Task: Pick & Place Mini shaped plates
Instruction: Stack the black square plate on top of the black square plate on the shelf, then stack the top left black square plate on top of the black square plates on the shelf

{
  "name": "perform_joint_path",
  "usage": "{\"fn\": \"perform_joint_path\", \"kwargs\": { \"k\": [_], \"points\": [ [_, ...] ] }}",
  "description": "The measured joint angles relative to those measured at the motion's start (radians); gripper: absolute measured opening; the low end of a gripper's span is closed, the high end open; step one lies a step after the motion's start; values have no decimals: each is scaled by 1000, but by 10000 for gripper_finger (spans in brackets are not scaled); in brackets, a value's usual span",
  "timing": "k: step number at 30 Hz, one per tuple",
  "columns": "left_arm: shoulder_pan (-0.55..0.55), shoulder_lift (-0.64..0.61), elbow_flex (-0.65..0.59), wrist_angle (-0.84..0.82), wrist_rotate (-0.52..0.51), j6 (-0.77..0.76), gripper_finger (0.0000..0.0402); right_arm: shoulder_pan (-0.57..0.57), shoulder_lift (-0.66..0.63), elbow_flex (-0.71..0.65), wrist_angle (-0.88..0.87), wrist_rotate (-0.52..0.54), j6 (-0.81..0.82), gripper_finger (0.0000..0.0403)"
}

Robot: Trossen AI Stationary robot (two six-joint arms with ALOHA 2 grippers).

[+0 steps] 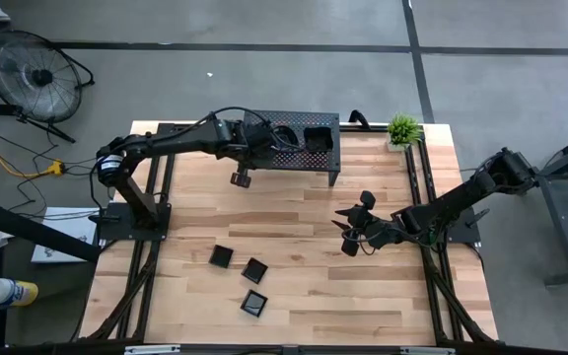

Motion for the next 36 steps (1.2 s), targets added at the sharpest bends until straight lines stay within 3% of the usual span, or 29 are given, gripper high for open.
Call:
{"fn": "perform_joint_path", "kwargs": {
  "k": [11, 30, 36],
  "points": [
    [0, 31, -1, -6, 7, 3, 0, 0, 0, 0, 0, 0, 0, 129],
    [0, 38, 0, 23, -170, -1, 0, 0, 0, 0, -4, 0, 3, 129],
    [-2, 38, 0, 20, -119, -5, 0, 0, 0, 0, -4, -1, 3, 129]
  ]
}}
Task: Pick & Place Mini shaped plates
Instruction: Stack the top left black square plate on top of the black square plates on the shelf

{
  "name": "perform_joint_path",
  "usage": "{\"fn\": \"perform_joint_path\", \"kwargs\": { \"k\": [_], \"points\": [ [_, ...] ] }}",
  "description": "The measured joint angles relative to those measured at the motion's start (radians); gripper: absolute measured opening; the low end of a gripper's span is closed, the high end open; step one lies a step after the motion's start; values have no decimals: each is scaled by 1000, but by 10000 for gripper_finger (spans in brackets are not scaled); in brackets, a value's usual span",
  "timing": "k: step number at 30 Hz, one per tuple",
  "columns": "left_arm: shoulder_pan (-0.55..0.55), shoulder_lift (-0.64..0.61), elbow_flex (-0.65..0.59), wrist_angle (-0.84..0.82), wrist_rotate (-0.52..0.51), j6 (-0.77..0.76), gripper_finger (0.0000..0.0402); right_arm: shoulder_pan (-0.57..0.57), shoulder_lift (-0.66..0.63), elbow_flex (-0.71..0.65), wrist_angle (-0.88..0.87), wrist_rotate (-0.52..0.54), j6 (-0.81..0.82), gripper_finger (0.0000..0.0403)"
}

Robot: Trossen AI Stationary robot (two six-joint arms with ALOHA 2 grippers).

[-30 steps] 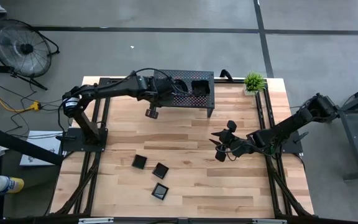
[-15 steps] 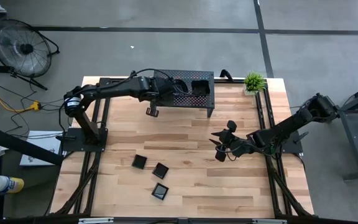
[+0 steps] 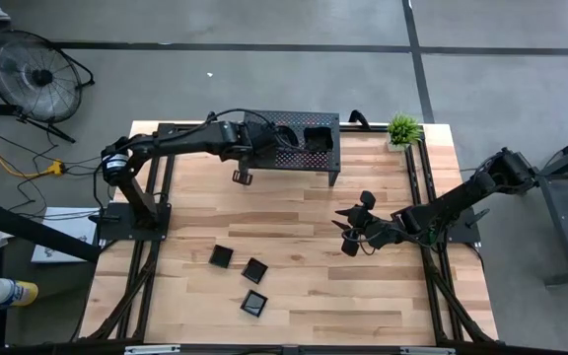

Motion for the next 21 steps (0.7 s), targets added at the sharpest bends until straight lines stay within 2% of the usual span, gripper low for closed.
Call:
{"fn": "perform_joint_path", "kwargs": {
  "k": [8, 12, 21],
  "points": [
    [-75, -66, -1, -54, -72, -57, 0, 0, 0, 0, 0, -4, 0, 129],
    [-144, -108, 0, -126, -72, -138, 0, 0, 0, 0, -6, -5, 14, 129],
    [-416, -119, 0, -401, -57, -459, 0, 0, 0, 0, -15, -20, 26, 129]
  ]
}}
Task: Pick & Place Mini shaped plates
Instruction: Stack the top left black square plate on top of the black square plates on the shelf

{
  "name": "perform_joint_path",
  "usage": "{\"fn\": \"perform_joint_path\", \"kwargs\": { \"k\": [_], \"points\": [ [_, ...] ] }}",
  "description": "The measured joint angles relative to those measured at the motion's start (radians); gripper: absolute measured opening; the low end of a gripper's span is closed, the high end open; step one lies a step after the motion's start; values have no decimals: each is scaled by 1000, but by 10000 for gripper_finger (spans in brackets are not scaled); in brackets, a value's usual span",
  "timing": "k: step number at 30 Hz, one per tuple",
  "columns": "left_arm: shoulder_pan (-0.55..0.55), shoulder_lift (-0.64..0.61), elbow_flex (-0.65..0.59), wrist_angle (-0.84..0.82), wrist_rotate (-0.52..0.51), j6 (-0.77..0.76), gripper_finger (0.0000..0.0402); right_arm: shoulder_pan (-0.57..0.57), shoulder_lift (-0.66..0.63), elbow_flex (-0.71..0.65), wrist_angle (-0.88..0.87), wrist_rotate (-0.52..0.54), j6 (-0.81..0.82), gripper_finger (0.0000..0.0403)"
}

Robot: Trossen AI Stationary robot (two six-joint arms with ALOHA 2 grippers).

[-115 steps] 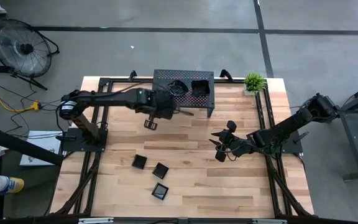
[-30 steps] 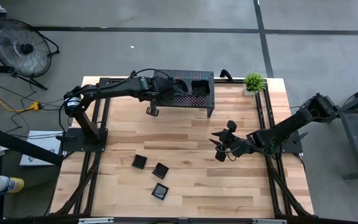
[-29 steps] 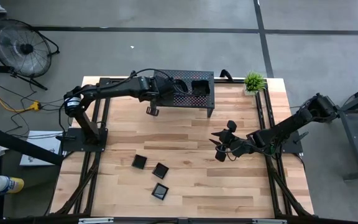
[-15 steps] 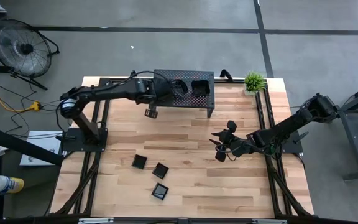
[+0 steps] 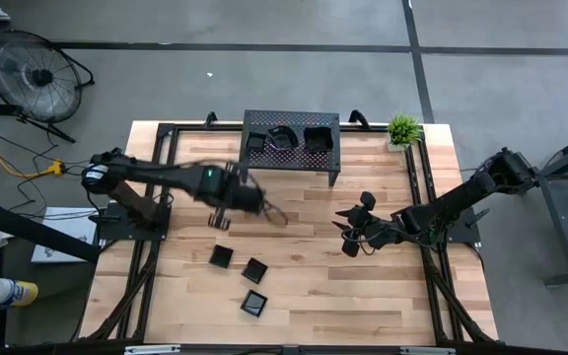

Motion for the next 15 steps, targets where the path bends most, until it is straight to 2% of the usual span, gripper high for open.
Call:
{"fn": "perform_joint_path", "kwargs": {
  "k": [4, 15],
  "points": [
    [-149, 3, 0, -3, -19, -119, 0, 0, 0, 0, 0, -1, 0, 129],
    [-531, 3, 0, -4, -197, -465, 0, 0, 0, 0, 0, -1, 8, 129]
  ]
}}
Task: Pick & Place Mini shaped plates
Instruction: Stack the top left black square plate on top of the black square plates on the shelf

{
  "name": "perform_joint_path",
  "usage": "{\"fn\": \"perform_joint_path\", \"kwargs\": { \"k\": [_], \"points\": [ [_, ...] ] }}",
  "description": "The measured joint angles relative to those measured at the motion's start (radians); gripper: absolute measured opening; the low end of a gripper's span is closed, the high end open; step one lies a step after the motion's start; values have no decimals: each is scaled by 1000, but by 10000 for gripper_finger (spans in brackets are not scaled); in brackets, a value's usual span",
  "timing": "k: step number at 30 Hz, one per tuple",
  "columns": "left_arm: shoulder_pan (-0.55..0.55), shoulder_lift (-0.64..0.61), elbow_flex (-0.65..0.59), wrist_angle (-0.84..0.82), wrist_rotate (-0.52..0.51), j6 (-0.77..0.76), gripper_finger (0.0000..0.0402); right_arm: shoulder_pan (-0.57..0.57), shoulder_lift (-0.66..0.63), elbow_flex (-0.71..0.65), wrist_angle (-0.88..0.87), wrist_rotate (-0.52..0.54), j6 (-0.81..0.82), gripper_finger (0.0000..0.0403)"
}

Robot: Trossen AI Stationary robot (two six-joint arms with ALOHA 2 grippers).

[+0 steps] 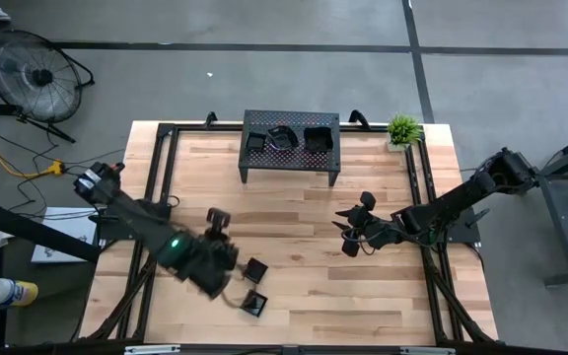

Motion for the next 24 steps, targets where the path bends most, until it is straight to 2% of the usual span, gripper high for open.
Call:
{"fn": "perform_joint_path", "kwargs": {
  "k": [4, 11, 24],
  "points": [
    [-94, 9, 0, 0, -38, -94, 0, 0, 0, 0, 0, 5, 0, 129],
    [-193, 74, 0, 25, -29, -180, 0, 0, 0, 0, 0, 6, 7, 129],
    [-224, 252, 0, 50, 26, -236, 0, 0, 0, 0, 0, 7, 7, 129]
  ]
}}
